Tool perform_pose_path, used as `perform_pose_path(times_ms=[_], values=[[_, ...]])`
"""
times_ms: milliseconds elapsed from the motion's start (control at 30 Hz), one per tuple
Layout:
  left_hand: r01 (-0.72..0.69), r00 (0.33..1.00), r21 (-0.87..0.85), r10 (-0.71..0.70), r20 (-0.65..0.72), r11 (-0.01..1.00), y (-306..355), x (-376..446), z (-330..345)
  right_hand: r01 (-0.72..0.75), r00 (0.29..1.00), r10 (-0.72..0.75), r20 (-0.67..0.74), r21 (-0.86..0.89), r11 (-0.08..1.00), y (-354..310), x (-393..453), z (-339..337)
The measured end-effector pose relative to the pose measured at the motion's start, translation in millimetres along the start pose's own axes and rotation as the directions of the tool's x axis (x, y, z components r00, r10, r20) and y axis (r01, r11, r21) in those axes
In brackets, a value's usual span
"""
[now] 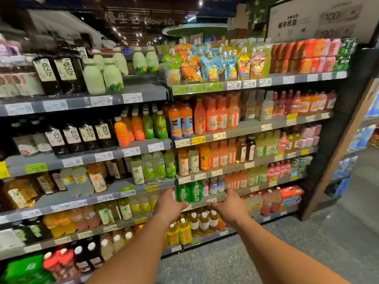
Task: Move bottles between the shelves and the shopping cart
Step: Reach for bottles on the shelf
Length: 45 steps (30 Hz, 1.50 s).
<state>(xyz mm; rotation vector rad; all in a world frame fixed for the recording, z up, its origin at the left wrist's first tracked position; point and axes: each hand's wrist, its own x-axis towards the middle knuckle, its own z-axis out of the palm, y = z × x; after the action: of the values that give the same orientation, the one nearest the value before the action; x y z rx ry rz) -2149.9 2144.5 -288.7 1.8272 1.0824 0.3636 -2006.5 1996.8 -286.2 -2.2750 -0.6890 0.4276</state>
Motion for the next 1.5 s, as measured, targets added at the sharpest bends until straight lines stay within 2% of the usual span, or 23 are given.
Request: perform_pose_path(times_ms=[233,500,700,800,933,1067,1200,1500], values=[[0.118,0.990,-0.018,-0.119,-0.070,0.993,3.0,98.3,28.5,-0.026,0.995,0.024,0.101,0.012,1.000,7.6,107.3,28.5],[0.175,0.983,-0.029,-0.176,-0.054,0.984,-16.6,262.1,82.8,-0.041,0.994,0.039,0.105,0.018,0.999,18.1,258.5,101.4],[0.246,0.966,0.057,-0.240,-0.093,0.968,-11.9,355.5,96.0,-0.066,0.992,0.063,0.111,0.028,0.997,10.6,355.5,133.4],[0.289,0.954,0.086,-0.280,-0.107,0.953,-10.9,384.0,102.2,-0.092,0.984,0.082,0.156,0.055,0.994,8.2,389.6,144.0],[0.313,0.942,0.018,-0.308,-0.133,0.949,-16.4,409.3,118.9,-0.067,0.983,0.054,0.177,0.068,0.995,10.8,423.7,159.9],[0.295,0.927,-0.058,-0.301,-0.223,0.954,-18.7,419.1,137.1,-0.062,0.989,0.047,0.138,0.105,0.993,12.6,441.5,174.4],[0.280,0.900,-0.063,-0.285,-0.331,0.958,-19.2,424.6,146.8,-0.008,0.998,-0.003,0.070,0.147,0.989,12.2,448.9,186.6],[0.279,0.883,-0.091,-0.292,-0.366,0.956,-22.5,447.7,151.9,0.029,0.999,-0.032,0.013,0.158,0.987,16.4,467.6,199.5]])
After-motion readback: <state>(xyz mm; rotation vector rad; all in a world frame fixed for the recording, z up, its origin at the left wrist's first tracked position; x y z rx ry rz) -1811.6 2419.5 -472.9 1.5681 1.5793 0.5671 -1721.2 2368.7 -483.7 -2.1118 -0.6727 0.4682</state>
